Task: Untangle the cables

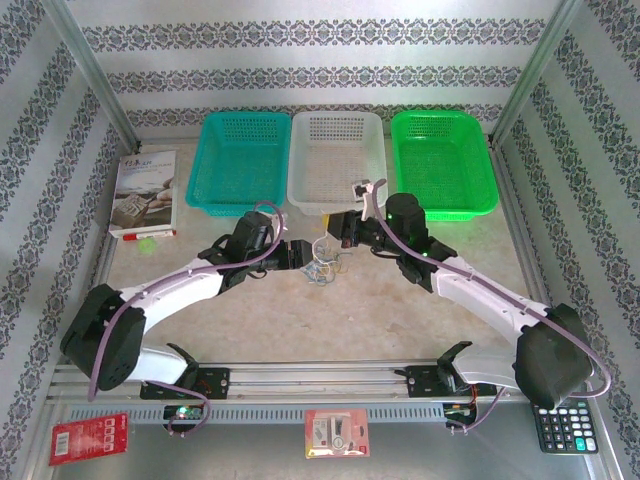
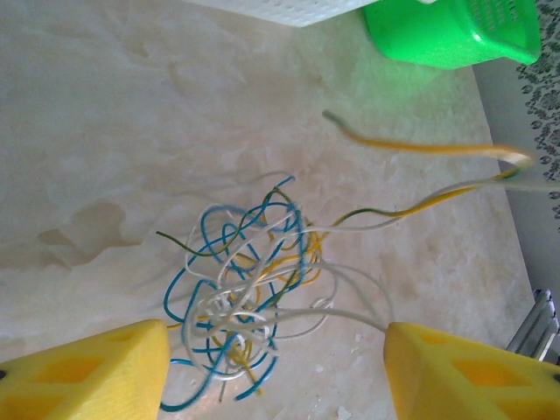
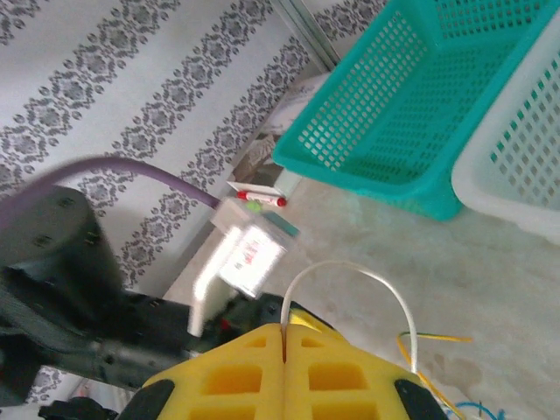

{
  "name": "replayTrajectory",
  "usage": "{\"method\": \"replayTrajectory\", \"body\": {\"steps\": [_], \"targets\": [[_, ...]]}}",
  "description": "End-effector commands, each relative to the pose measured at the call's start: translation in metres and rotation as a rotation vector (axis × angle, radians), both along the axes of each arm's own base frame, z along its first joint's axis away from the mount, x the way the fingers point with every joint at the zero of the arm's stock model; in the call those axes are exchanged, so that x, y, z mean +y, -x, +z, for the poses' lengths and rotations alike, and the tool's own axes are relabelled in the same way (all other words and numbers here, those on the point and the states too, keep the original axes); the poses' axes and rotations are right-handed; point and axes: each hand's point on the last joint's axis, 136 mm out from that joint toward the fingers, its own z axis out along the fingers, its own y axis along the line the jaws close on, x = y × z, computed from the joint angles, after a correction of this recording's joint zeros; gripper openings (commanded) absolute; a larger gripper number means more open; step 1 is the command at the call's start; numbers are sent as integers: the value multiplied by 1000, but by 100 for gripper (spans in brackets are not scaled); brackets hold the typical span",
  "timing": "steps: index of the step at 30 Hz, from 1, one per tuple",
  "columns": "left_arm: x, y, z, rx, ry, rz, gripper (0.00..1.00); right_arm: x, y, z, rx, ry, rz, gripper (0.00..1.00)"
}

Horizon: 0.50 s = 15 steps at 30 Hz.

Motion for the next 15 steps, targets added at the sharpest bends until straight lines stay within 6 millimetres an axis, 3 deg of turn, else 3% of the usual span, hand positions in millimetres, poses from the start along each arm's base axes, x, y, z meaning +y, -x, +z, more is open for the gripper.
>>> {"method": "replayTrajectory", "body": {"steps": [1,8,15], "targets": [[4,4,26,-81,-14,-5,70,-3,-2,-3,-19,-3,-10,0],[14,2,75,-131,47,76,80,-5,7,-12,-33,9,50,0],[-12,-13,121,-75,269,82,83,-8,10,-20,-54,20,97,0]]}}
